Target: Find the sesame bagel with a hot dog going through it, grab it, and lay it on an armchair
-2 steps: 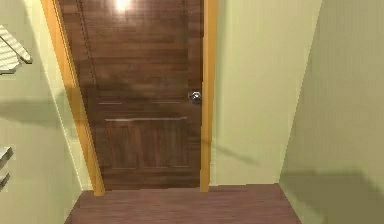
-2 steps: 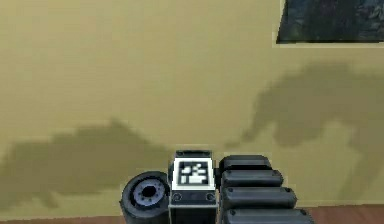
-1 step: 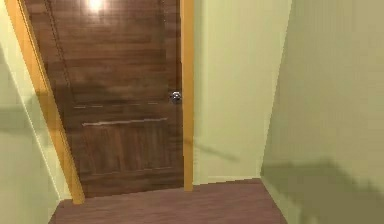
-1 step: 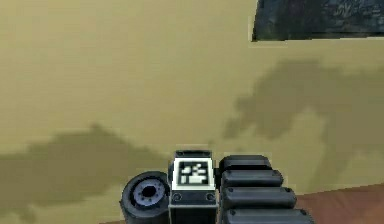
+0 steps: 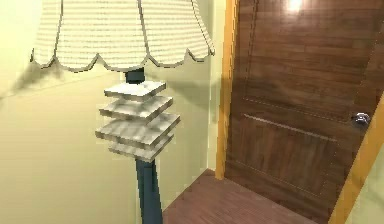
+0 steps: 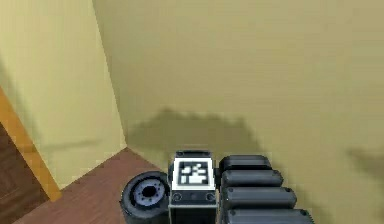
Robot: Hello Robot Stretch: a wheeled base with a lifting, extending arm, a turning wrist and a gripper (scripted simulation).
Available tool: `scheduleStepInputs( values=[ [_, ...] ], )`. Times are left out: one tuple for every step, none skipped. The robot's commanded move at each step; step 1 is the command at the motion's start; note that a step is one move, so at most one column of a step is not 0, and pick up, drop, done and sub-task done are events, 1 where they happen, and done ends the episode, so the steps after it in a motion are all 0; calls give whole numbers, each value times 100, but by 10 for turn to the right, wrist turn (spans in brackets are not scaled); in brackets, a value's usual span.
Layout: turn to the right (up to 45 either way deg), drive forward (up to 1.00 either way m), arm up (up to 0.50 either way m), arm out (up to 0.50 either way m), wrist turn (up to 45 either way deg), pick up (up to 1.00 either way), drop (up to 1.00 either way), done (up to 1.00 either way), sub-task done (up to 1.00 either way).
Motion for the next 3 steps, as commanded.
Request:
scheduleStepInputs(
  values=[
    [-90, 0, 0, 0, 0, 0, 0, 0, 0],
    [450, 0, 0, 0, 0, 0, 0, 0, 0],
    [240, 0, 0, 0, 0, 0, 0, 0, 0]
  ],
)
